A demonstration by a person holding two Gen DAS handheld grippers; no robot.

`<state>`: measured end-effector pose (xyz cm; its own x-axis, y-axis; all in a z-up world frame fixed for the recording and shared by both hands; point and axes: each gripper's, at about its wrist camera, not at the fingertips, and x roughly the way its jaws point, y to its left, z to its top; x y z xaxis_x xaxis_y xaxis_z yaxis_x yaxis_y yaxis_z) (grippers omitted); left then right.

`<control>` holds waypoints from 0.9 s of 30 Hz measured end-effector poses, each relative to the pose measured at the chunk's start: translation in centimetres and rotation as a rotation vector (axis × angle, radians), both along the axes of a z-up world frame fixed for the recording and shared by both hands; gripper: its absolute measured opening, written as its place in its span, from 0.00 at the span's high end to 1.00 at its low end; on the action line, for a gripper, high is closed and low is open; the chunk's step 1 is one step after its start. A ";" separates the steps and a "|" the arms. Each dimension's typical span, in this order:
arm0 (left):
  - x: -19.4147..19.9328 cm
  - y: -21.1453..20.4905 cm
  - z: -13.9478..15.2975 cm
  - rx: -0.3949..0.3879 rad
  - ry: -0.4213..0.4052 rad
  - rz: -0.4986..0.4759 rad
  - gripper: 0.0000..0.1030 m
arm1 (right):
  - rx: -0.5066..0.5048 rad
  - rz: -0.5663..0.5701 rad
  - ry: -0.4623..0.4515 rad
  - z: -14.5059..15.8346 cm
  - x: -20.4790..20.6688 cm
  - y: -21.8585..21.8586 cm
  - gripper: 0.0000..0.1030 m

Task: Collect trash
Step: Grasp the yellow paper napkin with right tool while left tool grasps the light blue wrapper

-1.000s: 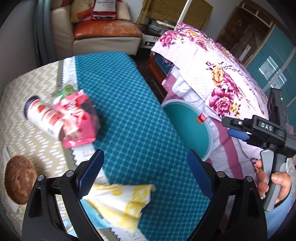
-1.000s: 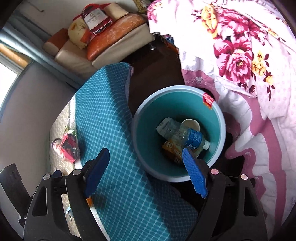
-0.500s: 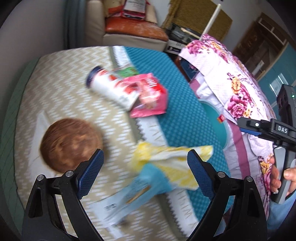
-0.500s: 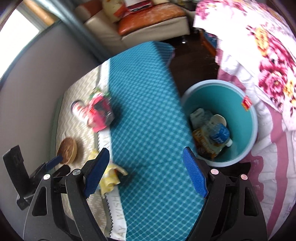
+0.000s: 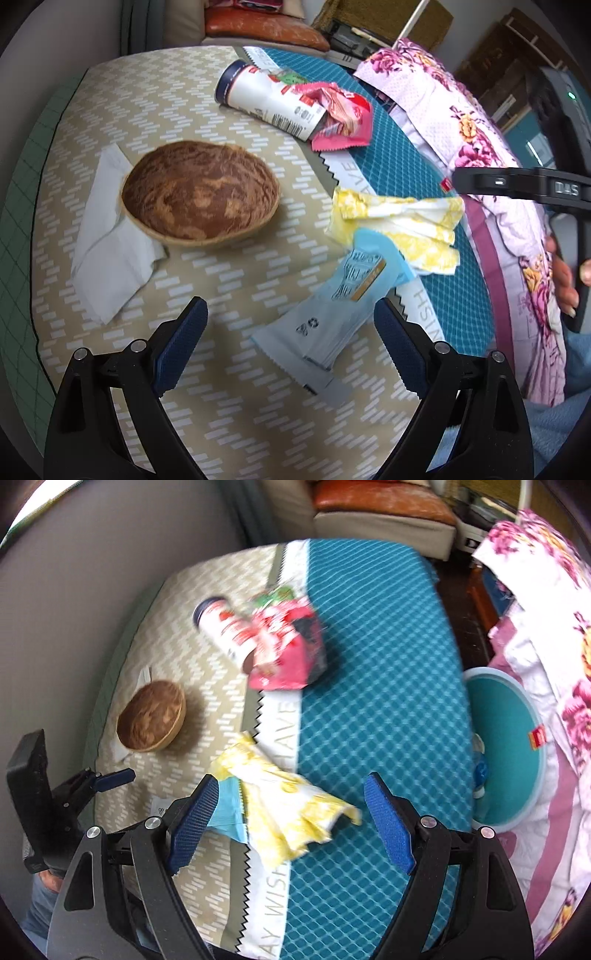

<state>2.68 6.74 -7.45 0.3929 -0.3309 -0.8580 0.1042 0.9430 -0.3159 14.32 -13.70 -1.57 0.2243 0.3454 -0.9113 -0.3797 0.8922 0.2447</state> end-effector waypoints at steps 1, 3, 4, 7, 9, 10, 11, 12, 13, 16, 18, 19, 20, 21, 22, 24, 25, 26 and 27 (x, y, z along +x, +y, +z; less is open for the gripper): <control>-0.1 0.0 -0.1 -0.003 0.000 -0.005 0.11 | -0.010 0.013 0.006 -0.4 0.1 0.7 0.25; -0.4 0.0 -0.2 -0.006 -0.003 -0.022 0.11 | -0.037 0.034 0.018 -1.5 0.4 1.9 0.25; -0.4 0.0 -0.2 -0.006 -0.004 -0.028 0.11 | -0.049 0.042 0.022 -1.9 0.5 2.3 0.25; -0.6 -0.4 -0.3 -0.002 -0.008 -0.051 0.11 | -0.092 0.070 0.039 -3.5 0.8 3.5 0.27; -0.5 -0.6 -0.4 0.000 -0.005 -0.061 0.11 | -0.104 0.077 0.051 -4.1 0.8 3.7 0.35; -0.5 -0.6 -0.5 0.000 -0.002 -0.065 0.11 | -0.107 0.078 0.059 -4.4 0.8 3.6 0.38; -0.4 -0.7 -0.7 0.000 0.002 -0.069 0.11 | -0.108 0.077 0.069 -4.8 0.8 3.6 0.40; -0.4 -0.8 -0.8 0.001 0.006 -0.072 0.11 | -0.109 0.075 0.077 -5.0 0.8 3.5 0.40; -0.3 -1.0 -0.9 0.004 0.011 -0.079 0.11 | -0.109 0.075 0.080 -5.2 0.8 3.6 0.40; 0.0 -1.8 -1.2 0.018 0.018 -0.102 0.11 | -0.107 0.075 0.097 -5.8 0.6 3.4 0.45; 0.3 -2.3 -1.3 0.028 0.020 -0.118 0.11 | -0.104 0.086 0.111 -6.5 0.1 3.4 0.57; 0.4 -2.6 -1.3 0.034 0.022 -0.125 0.11 | -0.104 0.090 0.113 -6.8 -0.3 3.4 0.74; 0.6 -2.9 -1.4 0.042 0.024 -0.130 0.11 | -0.089 0.083 0.121 -6.9 -0.5 3.1 0.89; 0.8 -3.1 -1.4 0.049 0.026 -0.133 0.11 | -0.077 0.071 0.119 -6.9 -0.6 2.7 0.90; 1.0 -3.3 -1.5 0.059 0.027 -0.133 0.11 | -0.061 0.050 0.110 -6.8 -0.8 2.1 0.90; 1.4 -3.7 -1.5 0.078 0.023 -0.134 0.11 | -0.036 0.020 0.103 -6.6 -1.1 1.1 0.91; 1.5 -4.0 -1.4 0.093 0.015 -0.137 0.11 | -0.025 0.007 0.102 -6.5 -1.2 0.6 0.91; 1.7 -4.2 -1.4 0.107 0.009 -0.143 0.11 | -0.014 -0.005 0.098 -6.3 -1.3 0.1 0.91; 1.8 -4.5 -1.4 0.120 0.008 -0.150 0.11 | -0.004 -0.013 0.099 -6.1 -1.4 -0.4 0.91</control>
